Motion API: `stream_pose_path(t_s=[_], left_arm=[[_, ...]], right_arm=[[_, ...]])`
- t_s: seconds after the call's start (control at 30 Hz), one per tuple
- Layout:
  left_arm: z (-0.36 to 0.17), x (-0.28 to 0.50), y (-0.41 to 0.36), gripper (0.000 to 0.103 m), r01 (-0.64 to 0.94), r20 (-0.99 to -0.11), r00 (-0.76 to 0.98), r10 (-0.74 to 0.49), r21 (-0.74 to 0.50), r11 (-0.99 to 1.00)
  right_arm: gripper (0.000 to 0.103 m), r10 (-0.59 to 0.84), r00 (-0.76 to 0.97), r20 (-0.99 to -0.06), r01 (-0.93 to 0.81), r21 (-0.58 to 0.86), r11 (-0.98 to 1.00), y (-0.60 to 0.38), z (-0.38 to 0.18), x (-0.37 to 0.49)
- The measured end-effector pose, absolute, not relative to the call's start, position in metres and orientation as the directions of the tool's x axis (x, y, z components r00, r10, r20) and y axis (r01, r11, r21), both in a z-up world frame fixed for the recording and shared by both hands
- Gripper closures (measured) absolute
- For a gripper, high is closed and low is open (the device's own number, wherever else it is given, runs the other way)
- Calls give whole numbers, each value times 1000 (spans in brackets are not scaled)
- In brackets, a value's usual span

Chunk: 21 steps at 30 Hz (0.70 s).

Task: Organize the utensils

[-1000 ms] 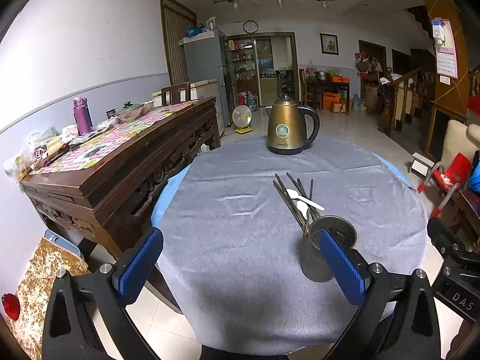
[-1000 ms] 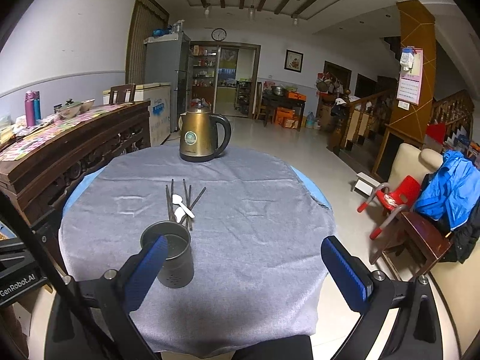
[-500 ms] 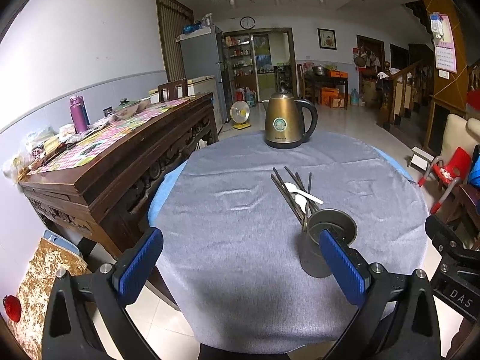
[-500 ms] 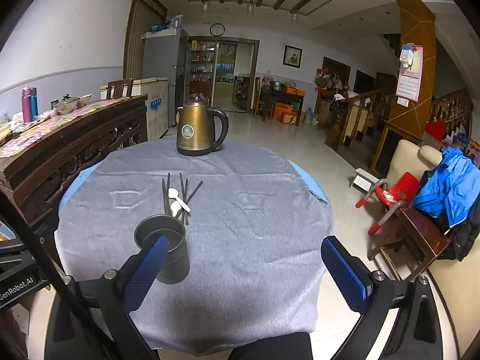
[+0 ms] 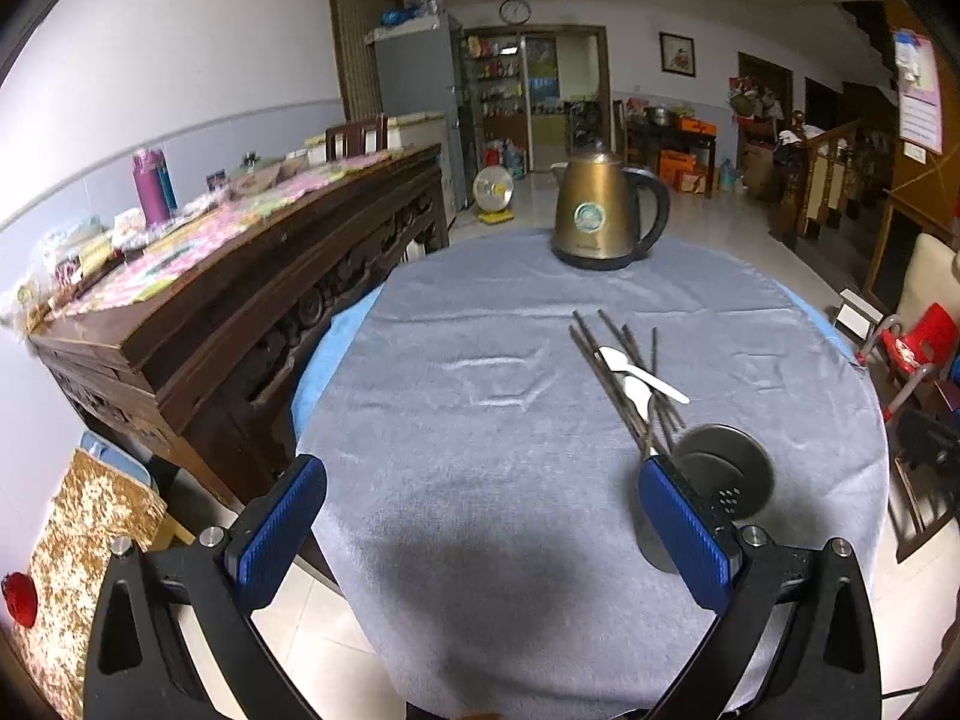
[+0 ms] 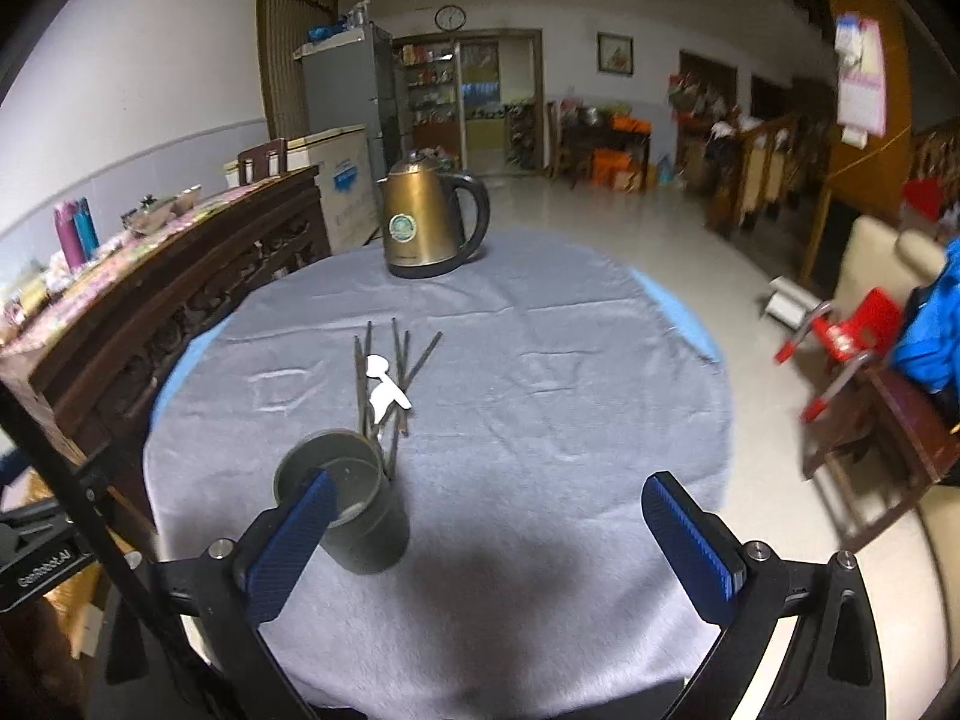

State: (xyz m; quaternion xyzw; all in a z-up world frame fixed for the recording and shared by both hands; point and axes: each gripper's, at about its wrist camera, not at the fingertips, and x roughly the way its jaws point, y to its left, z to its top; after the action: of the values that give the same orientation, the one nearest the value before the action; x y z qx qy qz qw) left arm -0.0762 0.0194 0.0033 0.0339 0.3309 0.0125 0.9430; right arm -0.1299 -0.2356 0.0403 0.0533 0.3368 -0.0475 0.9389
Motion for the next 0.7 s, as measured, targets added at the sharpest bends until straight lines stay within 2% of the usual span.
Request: stream_pose_path(t_s=[0.27,0.47,0.5,0.57,0.63,0.7], left_arm=[[-17,5,24,0,26,-703,711,21,57,998],[-45,71,24,3,79,-766,641,-49,3,997],[-48,80,24,9,85,-772,632,-62,-11,996],[-58,99,23,19,98,-790,608,-84,-30,995],[-69,119,23,44,112,-816,568,-106,-51,992],[-80,134,24,53,131,-837,527,-148,-92,987]], right_arm=[[0,195,713,-674,-33,245,969,-264,25,-38],[2,236,607,-759,-23,280,960,-269,-7,50],[7,234,583,-778,-16,276,961,-268,-15,66],[9,241,545,-803,-6,283,959,-268,-30,90],[9,297,482,-825,-44,316,948,-260,-49,117],[10,350,438,-828,-78,353,932,-253,-64,135]])
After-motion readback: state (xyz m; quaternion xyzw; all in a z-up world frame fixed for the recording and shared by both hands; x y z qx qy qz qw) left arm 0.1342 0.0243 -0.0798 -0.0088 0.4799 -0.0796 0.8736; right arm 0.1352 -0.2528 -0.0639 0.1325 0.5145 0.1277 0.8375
